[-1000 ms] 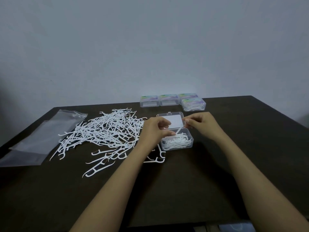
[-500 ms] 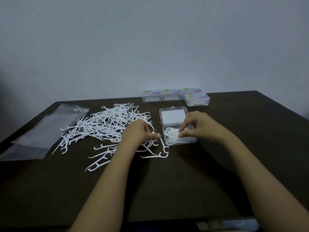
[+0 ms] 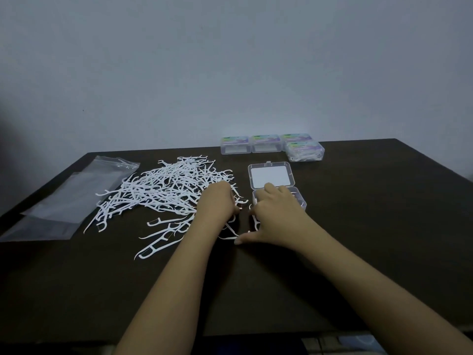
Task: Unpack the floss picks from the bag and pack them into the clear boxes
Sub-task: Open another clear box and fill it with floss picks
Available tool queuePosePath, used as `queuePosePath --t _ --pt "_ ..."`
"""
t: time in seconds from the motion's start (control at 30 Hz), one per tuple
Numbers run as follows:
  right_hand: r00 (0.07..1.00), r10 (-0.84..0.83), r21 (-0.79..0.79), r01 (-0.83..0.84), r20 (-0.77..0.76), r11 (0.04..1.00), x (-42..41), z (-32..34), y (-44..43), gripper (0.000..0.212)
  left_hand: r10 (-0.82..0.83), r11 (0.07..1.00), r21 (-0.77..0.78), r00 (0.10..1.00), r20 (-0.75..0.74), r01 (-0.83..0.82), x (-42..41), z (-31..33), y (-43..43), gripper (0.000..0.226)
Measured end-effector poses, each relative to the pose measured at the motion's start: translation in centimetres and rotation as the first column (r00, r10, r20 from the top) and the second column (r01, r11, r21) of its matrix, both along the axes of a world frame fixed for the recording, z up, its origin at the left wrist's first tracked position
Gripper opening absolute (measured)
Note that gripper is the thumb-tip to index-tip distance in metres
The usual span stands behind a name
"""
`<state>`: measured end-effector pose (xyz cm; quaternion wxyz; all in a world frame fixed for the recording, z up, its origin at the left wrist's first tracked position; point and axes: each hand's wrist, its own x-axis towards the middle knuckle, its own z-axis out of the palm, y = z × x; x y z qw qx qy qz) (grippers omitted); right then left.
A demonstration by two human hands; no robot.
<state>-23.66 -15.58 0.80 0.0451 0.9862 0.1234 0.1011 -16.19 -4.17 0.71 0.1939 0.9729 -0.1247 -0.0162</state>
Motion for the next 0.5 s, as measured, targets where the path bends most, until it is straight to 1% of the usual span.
queuePosePath --t 0.07,0.2,0.3,0.4,0.5 --pt "1.000 -0.011 0.004 0.011 -0.010 1.000 -0.08 -0.06 -0.19 0.068 0.004 1.000 0.016 1.000 0.020 -0.004 0.18 -0.23 -0.10 0.020" --pt "0.999 -0.010 0.091 0.013 -0.031 0.996 -0.01 0.28 -0.16 0.040 0.010 1.000 0.017 0.995 0.099 -0.012 0.24 -0.71 -0.06 0.017" --pt "1.000 -0.017 0.139 0.020 -0.018 0.990 0.05 0.35 -0.03 0.025 0.017 1.000 0.020 0.996 0.088 -0.019 0.31 -0.78 0.00 0.019" --pt "0.999 -0.034 0.140 0.036 -0.018 0.990 0.01 0.34 0.08 0.020 0.019 0.998 0.052 0.998 0.068 -0.022 0.48 -0.64 -0.01 0.022" --pt "0.999 -0.045 0.081 0.047 -0.026 0.996 -0.02 0.15 0.45 0.024 0.012 0.996 0.084 0.997 0.072 -0.018 0.53 -0.64 -0.04 0.024"
